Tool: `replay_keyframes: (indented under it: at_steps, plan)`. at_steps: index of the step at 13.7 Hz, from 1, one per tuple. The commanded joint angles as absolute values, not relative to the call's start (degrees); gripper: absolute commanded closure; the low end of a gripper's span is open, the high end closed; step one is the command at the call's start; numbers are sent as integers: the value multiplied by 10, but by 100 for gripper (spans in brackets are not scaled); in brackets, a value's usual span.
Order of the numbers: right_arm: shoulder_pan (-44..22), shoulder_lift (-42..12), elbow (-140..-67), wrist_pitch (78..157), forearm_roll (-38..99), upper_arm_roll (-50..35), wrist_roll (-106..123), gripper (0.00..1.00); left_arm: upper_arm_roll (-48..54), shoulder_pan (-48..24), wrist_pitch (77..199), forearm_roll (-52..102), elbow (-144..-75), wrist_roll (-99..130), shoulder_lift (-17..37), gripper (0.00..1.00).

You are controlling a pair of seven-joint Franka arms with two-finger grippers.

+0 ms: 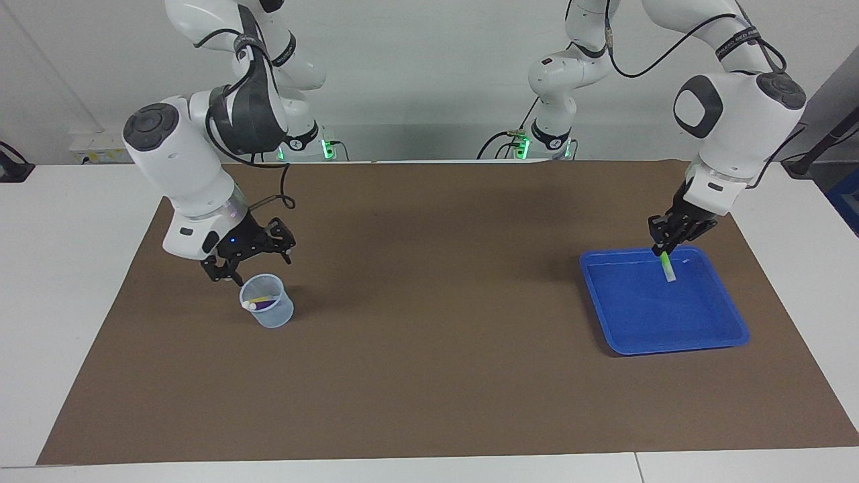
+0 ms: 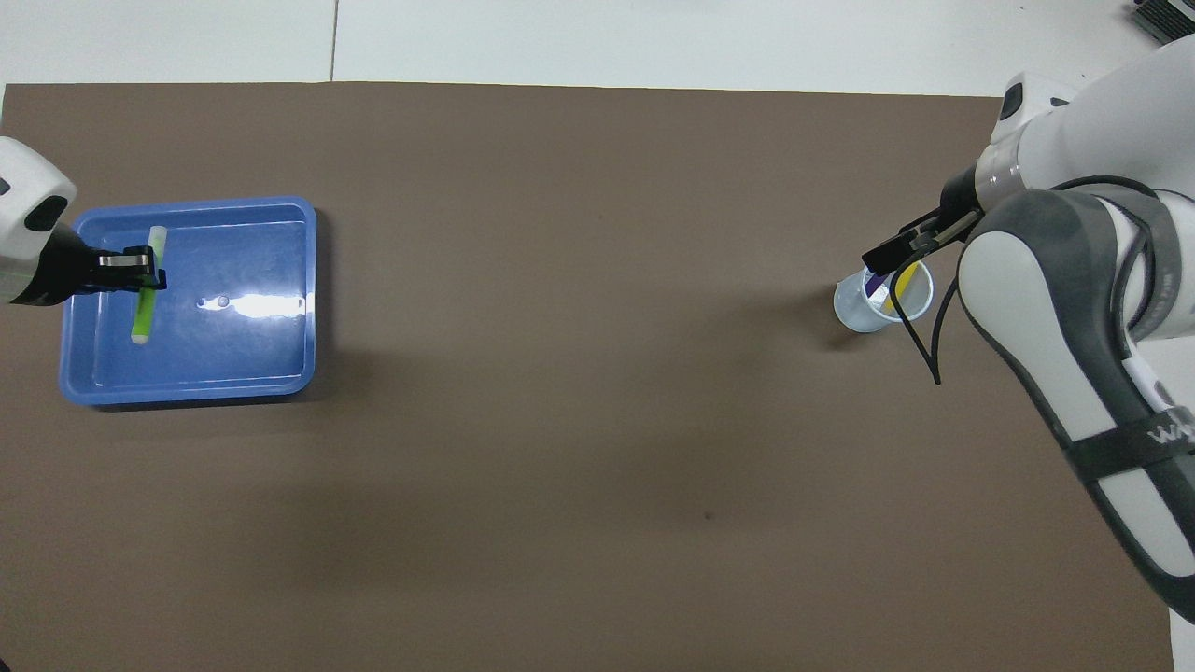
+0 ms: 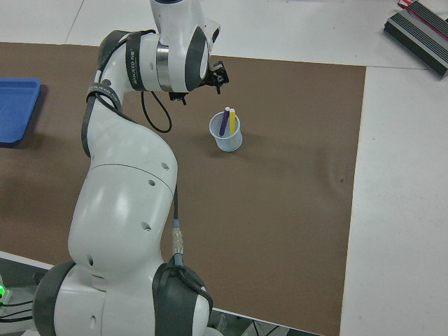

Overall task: Right arm passes pens to left for tray arrangement
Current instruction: 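Lower the pen into the tray while the right gripper returns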

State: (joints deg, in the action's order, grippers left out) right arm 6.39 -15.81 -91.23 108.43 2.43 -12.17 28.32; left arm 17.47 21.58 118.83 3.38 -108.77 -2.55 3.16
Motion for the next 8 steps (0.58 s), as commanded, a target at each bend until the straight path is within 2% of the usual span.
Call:
replay_keyframes:
  at_steps: [1, 3, 6, 8]
  plan:
    - [73, -167, -911, 1092, 11, -128, 394, 0, 180, 241, 1257, 25, -1117, -71, 32, 100]
    - [74, -178, -913, 1112, 11, -128, 451, 0, 180, 251, 1326, 25, -1139, -70, 48, 100]
    - [77, -198, -914, 1136, 3, -128, 512, 0, 180, 269, 1360, 25, -1143, -69, 75, 100]
    - [79, -203, -926, 1154, -2, -128, 546, 0, 179, 275, 1418, 22, -1141, -73, 123, 100]
